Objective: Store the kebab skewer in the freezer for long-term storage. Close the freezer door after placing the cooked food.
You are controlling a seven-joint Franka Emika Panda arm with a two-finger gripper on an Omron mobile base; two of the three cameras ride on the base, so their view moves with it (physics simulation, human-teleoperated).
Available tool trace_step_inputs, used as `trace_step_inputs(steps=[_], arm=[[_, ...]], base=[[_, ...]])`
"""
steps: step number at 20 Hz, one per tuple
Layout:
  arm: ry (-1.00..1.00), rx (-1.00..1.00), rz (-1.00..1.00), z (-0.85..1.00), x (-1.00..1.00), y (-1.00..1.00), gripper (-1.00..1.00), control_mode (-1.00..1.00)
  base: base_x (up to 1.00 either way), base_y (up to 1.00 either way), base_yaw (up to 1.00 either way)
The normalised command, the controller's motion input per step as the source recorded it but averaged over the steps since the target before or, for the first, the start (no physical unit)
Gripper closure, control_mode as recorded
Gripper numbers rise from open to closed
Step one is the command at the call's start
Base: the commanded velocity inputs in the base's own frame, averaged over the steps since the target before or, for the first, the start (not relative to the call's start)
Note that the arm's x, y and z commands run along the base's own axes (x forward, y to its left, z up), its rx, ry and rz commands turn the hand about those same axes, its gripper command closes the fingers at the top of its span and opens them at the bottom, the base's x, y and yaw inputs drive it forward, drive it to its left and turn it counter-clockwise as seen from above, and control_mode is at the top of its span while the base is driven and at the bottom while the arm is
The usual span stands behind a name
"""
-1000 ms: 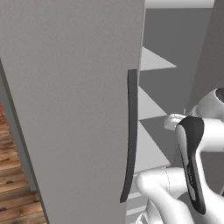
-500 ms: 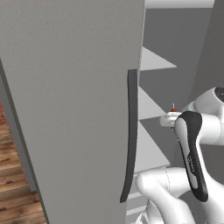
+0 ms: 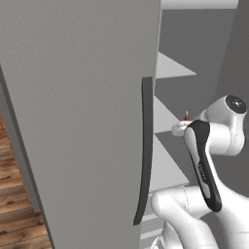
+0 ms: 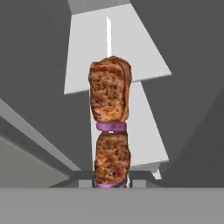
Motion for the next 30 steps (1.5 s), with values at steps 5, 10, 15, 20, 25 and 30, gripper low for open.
trace_step_inputs(steps=[5,10,15,20,25,30], arm=[[0.00,0.00,0.00,0.00,0.38,0.00,1.00,-1.00],[0.00,0.00,0.00,-0.02,0.54,-0.01,1.00,-1.00],[0.00,0.00,0.00,-0.02,0.51,-0.05,1.00,-1.00],[0.00,0.00,0.00,0.00,0.51,0.00,1.00,-1.00],[0.00,0.00,0.00,-0.15,0.46,-0.03,1.00,-1.00],[0.00,0.00,0.01,-0.19,0.36,-0.09,1.00,-1.00]], base=[[0.00,0.00,0.00],[0.00,0.00,0.00],[0.00,0.00,0.00],[0.00,0.00,0.00],[0.00,0.00,0.00],[0.00,0.00,0.00]])
